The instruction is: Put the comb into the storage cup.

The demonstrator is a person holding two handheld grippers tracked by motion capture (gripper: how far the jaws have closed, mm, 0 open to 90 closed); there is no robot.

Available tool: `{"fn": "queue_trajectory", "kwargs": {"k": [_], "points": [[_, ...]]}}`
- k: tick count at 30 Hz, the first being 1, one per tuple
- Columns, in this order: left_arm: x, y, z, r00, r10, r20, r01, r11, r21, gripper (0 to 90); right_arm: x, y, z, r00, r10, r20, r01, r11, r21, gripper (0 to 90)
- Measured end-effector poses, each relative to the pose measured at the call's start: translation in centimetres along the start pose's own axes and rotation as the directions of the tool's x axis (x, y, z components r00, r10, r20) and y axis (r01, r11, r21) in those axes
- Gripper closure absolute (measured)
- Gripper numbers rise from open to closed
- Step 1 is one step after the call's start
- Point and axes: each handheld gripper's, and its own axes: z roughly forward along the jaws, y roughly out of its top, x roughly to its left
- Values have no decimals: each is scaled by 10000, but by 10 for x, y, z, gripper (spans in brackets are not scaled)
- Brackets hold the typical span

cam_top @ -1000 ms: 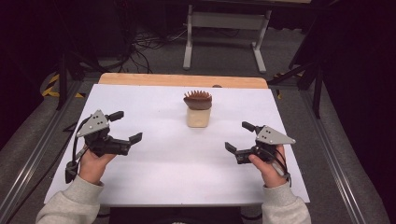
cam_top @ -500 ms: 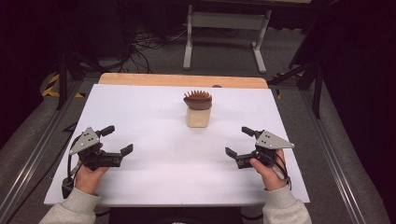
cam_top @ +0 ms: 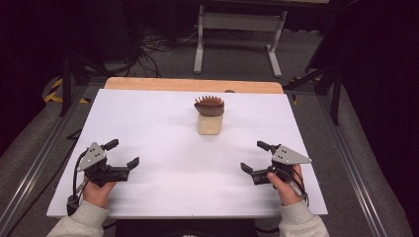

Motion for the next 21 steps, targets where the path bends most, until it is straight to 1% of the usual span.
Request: {"fn": "queue_trajectory", "kwargs": {"k": [2,6,8,10,11,13,16,20,21], "points": [[0,0,1,10000,83,-21,-83,9999,100,1,0,-4,0,10000,3,-8,-3,10000,71,20],[-1,0,1,9997,209,-147,-208,9998,70,1,-1,-13,1,9998,195,-45,-194,9996,206,20],[0,0,1,9995,264,-195,-263,9996,56,2,-1,-14,2,9995,298,-117,-294,9990,340,20],[0,0,2,9994,266,-199,-264,9996,63,2,-1,-14,2,9996,281,-100,-277,9989,391,20],[0,0,2,9995,243,-225,-242,9997,62,2,-2,-14,2,9992,354,-167,-347,9986,411,21],[0,0,2,9998,74,-189,-72,9999,81,2,-3,-15,0,9993,352,-99,-347,9980,527,21],[1,0,1,9997,-127,-206,130,9998,156,2,-4,-16,-1,9991,408,-59,-404,9978,526,21],[2,0,1,9994,-238,-262,241,9997,103,2,-3,-15,-1,9996,290,-33,-288,9987,425,21],[2,1,1,9993,-215,-303,219,9997,100,2,-3,-15,-1,9997,246,-28,-244,9987,438,21]]}}
